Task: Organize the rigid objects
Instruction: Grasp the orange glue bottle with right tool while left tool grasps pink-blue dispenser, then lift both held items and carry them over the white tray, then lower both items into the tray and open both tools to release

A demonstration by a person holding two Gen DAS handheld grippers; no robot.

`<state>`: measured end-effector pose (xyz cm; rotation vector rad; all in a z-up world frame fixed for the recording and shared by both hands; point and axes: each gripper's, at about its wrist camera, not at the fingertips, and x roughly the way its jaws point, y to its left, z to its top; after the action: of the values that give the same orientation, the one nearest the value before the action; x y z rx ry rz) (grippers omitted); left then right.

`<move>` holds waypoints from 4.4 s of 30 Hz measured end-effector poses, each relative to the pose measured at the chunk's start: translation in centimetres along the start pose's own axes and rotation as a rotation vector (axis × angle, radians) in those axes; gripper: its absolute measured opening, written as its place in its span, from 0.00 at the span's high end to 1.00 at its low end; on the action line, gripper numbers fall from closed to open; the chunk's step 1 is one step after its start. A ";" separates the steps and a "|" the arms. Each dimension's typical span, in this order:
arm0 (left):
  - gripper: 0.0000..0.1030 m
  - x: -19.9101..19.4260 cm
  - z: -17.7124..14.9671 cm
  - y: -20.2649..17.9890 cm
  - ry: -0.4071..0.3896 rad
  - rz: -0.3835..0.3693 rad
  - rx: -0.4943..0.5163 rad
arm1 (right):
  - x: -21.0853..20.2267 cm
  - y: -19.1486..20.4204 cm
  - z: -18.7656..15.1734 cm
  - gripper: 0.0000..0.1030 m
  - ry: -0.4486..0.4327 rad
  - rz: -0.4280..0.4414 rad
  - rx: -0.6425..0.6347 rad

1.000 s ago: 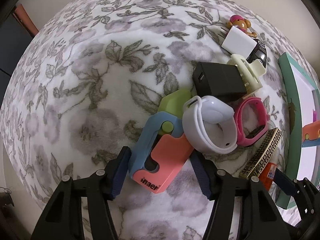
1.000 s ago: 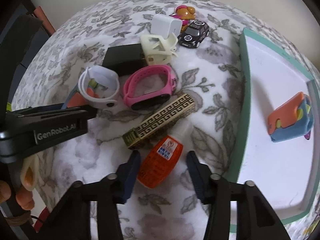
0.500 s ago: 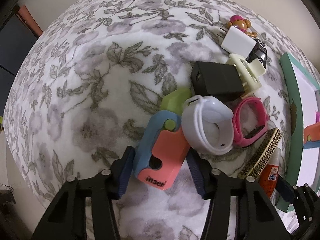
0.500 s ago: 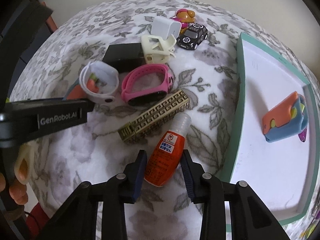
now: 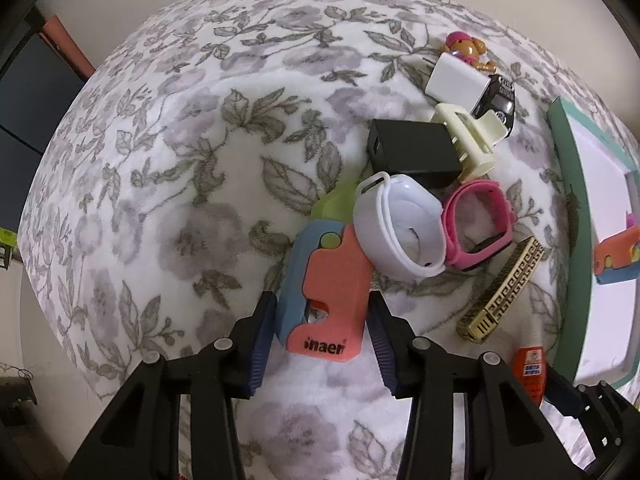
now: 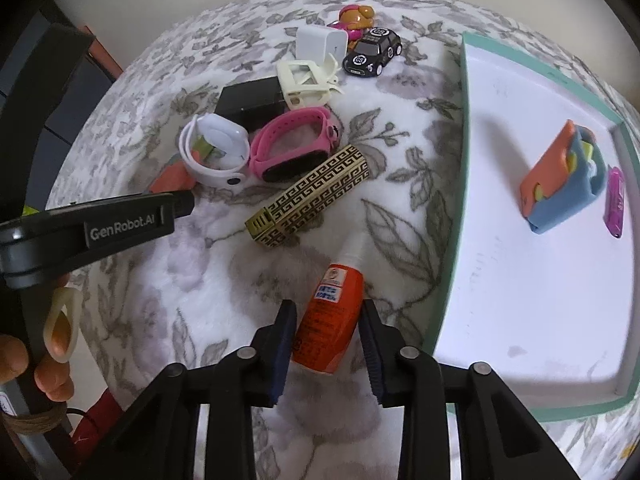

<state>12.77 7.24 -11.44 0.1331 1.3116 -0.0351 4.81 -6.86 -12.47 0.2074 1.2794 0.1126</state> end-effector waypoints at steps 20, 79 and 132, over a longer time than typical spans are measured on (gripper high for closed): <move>0.57 -3.7 -0.7 1.3 -0.044 -0.025 -0.073 | -2.7 0.0 -0.6 0.79 -0.024 0.051 -0.002; 0.60 -14.2 -2.8 -8.5 -0.331 -0.429 0.142 | -14.5 -14.6 -1.8 0.79 -0.309 -0.060 0.386; 0.76 -2.7 -2.3 -17.3 -0.029 -0.472 0.203 | -5.4 -19.5 -3.7 0.79 -0.025 -0.227 0.407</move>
<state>8.14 -9.81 -10.79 -0.0068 1.2843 -0.5702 -0.94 -26.59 -12.58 0.4088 1.2823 -0.3467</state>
